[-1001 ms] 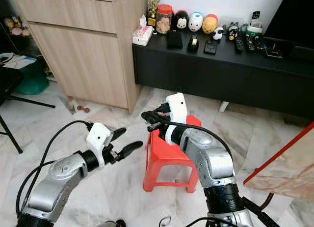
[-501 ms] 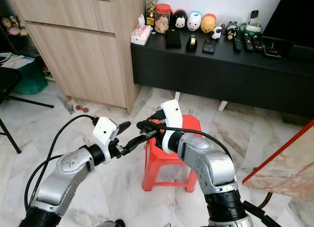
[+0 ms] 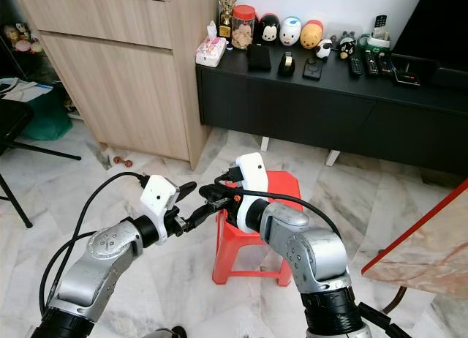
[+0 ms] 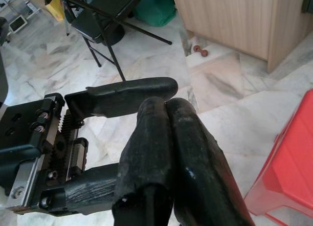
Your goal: Hang keys on a hook
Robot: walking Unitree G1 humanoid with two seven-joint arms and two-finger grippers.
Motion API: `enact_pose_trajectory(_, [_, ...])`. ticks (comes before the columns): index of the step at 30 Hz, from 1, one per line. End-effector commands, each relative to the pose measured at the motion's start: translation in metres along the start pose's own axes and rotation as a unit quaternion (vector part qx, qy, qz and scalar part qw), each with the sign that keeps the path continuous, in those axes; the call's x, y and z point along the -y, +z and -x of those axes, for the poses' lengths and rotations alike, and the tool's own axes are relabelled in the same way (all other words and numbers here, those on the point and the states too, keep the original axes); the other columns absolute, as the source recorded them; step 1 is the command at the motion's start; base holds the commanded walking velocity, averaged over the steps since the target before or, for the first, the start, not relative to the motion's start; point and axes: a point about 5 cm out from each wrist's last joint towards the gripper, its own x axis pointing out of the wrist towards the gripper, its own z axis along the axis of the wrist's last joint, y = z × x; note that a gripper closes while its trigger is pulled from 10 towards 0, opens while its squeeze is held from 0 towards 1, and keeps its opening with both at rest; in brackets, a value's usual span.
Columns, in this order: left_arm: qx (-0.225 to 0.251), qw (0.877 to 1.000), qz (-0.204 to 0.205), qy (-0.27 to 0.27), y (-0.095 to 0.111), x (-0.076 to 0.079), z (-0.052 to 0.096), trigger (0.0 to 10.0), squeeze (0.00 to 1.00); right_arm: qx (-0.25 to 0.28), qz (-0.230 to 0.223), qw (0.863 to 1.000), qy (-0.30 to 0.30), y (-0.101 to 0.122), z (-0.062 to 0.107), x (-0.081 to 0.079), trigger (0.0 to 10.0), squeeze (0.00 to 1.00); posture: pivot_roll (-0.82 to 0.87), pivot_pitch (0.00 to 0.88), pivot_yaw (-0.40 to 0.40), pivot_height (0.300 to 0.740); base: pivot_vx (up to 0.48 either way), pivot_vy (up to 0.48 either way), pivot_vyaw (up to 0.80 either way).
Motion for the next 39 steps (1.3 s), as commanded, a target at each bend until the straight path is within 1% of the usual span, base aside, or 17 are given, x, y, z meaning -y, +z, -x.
enact_pose_trajectory(1, [-0.005, 1.000, 0.000, -0.007, -0.0033, 0.0031, 0.0001, 7.6, 0.00, 0.011, 0.000, 1.000, -0.003, 0.0049, 0.0037, -0.0003, 10.0, 0.00, -0.01, 0.119, -0.071, 0.740, 0.000, 0.000, 0.00])
enact_pose_trajectory(2, [-0.006, 1.000, 0.001, -0.008, -0.0038, 0.0032, 0.0007, 4.7, 0.00, 0.011, -0.001, 1.000, -0.004, 0.0053, 0.0035, -0.0001, 10.0, 0.00, -0.01, 0.120, -0.071, 0.740, 0.000, 0.000, 0.00])
enact_pose_trajectory(3, [-0.006, 1.000, 0.001, -0.009, -0.0041, 0.0034, 0.0009, 4.7, 0.00, 0.012, -0.001, 1.000, -0.004, 0.0054, 0.0034, 0.0000, 10.0, 0.00, -0.01, 0.120, -0.071, 0.740, 0.000, 0.000, 0.00])
enact_pose_trajectory(4, [-0.007, 1.000, 0.003, -0.010, -0.0046, 0.0037, 0.0016, 3.1, 0.00, 0.013, -0.001, 1.000, -0.005, 0.0057, 0.0034, 0.0002, 10.0, 0.00, -0.01, 0.120, -0.071, 0.740, 0.000, 0.000, 0.00])
enact_pose_trajectory(10, [-0.006, 1.000, 0.005, -0.011, -0.0049, 0.0038, 0.0026, 3.8, 0.00, 0.013, -0.002, 1.000, -0.008, 0.0057, 0.0031, 0.0014, 10.0, 0.00, -0.01, 0.120, -0.071, 0.740, 0.000, 0.000, 0.00])
enact_pose_trajectory(12, [-0.005, 1.000, 0.007, -0.014, -0.0044, 0.0042, 0.0026, 2.7, 0.00, 0.011, -0.002, 1.000, -0.009, 0.0053, 0.0031, 0.0016, 10.0, 0.00, -0.01, 0.124, -0.071, 0.740, 0.000, 0.000, 0.00])
enact_pose_trajectory(13, [-0.003, 1.000, 0.010, -0.014, -0.0043, 0.0045, 0.0027, 0.4, 0.00, 0.011, -0.003, 1.000, -0.009, 0.0051, 0.0032, 0.0015, 10.0, 0.00, -0.01, 0.125, -0.069, 0.740, 0.000, 0.000, 0.00])
enact_pose_trajectory(14, [-0.002, 1.000, 0.012, -0.014, -0.0042, 0.0047, 0.0028, 0.4, 0.00, 0.011, -0.003, 1.000, -0.009, 0.0049, 0.0032, 0.0014, 10.0, 0.00, -0.01, 0.125, -0.069, 0.740, 0.000, 0.000, 0.00])
enact_pose_trajectory(15, [0.000, 1.000, 0.014, -0.016, -0.0034, 0.0055, 0.0027, 4.0, 0.00, 0.011, -0.004, 1.000, -0.008, 0.0046, 0.0032, 0.0011, 10.0, 0.00, -0.01, 0.125, -0.069, 0.740, 0.000, 0.000, 0.00])
enact_pose_trajectory(16, [0.002, 1.000, 0.016, -0.017, -0.0029, 0.0060, 0.0025, 5.8, 0.00, 0.011, -0.005, 1.000, -0.008, 0.0044, 0.0031, 0.0011, 10.0, 0.00, -0.01, 0.125, -0.069, 0.740, 0.000, 0.000, 0.00])
enact_pose_trajectory(23, [0.008, 0.999, 0.025, -0.027, -0.0012, 0.0078, 0.0027, 6.4, 0.00, 0.007, -0.008, 1.000, -0.007, 0.0019, 0.0029, 0.0012, 10.0, 0.00, -0.01, 0.127, -0.068, 0.740, 0.000, 0.000, 0.00])
enact_pose_trajectory(24, [0.009, 0.999, 0.026, -0.027, -0.0007, 0.0078, 0.0028, 8.2, 0.00, 0.007, -0.009, 1.000, -0.007, 0.0018, 0.0029, 0.0013, 10.0, 0.00, -0.01, 0.127, -0.068, 0.740, 0.000, 0.000, 0.00])
enact_pose_trajectory(26, [0.012, 0.999, 0.029, -0.029, 0.0002, 0.0081, 0.0027, 8.9, 0.00, 0.007, -0.009, 1.000, -0.007, 0.0018, 0.0029, 0.0015, 10.0, 0.00, -0.01, 0.127, -0.067, 0.740, 0.000, 0.000, 0.00])
enact_pose_trajectory(31, [0.012, 0.999, 0.030, -0.030, 0.0001, 0.0081, 0.0027, 8.6, 0.00, 0.006, -0.010, 1.000, -0.007, 0.0017, 0.0027, 0.0012, 10.0, 0.00, -0.01, 0.127, -0.066, 0.740, 0.000, 0.000, 0.00])
enact_pose_trajectory(35, [0.012, 0.999, 0.031, -0.032, 0.0000, 0.0084, 0.0027, 6.0, 0.00, 0.006, -0.010, 1.000, -0.006, 0.0017, 0.0027, 0.0012, 10.0, 0.00, -0.01, 0.127, -0.066, 0.740, 0.000, 0.000, 0.00])
enact_pose_trajectory(36, [0.012, 0.999, 0.031, -0.032, -0.0001, 0.0086, 0.0027, 0.3, 0.00, 0.006, -0.010, 1.000, -0.006, 0.0017, 0.0027, 0.0010, 10.0, 0.00, -0.01, 0.126, -0.066, 0.740, 0.000, 0.000, 0.00])
enact_pose_trajectory(39, [0.012, 0.999, 0.033, -0.031, -0.0005, 0.0087, 0.0025, 0.0, 0.00, 0.006, -0.010, 1.000, -0.005, 0.0017, 0.0029, 0.0010, 10.0, 0.00, -0.01, 0.127, -0.067, 0.740, 0.000, 0.000, 0.00])
